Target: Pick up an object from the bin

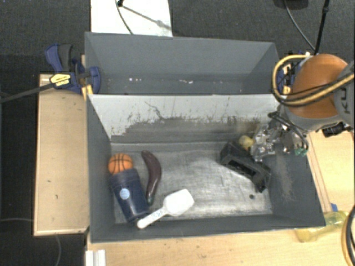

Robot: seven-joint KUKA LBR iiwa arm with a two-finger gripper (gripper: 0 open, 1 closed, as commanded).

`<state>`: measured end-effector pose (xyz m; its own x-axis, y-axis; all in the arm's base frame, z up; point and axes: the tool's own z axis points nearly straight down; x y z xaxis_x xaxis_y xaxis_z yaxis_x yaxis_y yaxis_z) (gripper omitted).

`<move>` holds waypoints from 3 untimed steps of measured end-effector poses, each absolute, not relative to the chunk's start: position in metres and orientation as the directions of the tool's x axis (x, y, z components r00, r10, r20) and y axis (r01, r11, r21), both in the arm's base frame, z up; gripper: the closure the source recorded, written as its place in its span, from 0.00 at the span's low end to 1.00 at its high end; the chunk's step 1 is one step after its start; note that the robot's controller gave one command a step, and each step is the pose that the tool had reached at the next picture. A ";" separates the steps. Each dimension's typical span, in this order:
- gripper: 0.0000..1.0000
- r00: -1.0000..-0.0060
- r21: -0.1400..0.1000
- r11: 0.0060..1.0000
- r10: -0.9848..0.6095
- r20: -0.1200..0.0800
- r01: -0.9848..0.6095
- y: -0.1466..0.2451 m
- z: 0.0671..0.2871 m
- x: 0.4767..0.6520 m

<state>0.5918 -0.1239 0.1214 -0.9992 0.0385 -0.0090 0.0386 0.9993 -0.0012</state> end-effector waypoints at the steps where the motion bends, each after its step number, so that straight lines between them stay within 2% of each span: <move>1: 0.00 -0.996 0.002 0.996 0.086 0.011 0.086 -0.141 0.119 0.569; 2: 0.00 -0.996 0.002 0.996 0.085 0.011 0.085 -0.141 0.119 0.569; 3: 0.00 -0.989 -0.002 0.990 0.143 0.024 0.143 -0.132 0.094 0.570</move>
Offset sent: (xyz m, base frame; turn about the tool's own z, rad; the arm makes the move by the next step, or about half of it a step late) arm 0.0000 0.0000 0.0000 0.0000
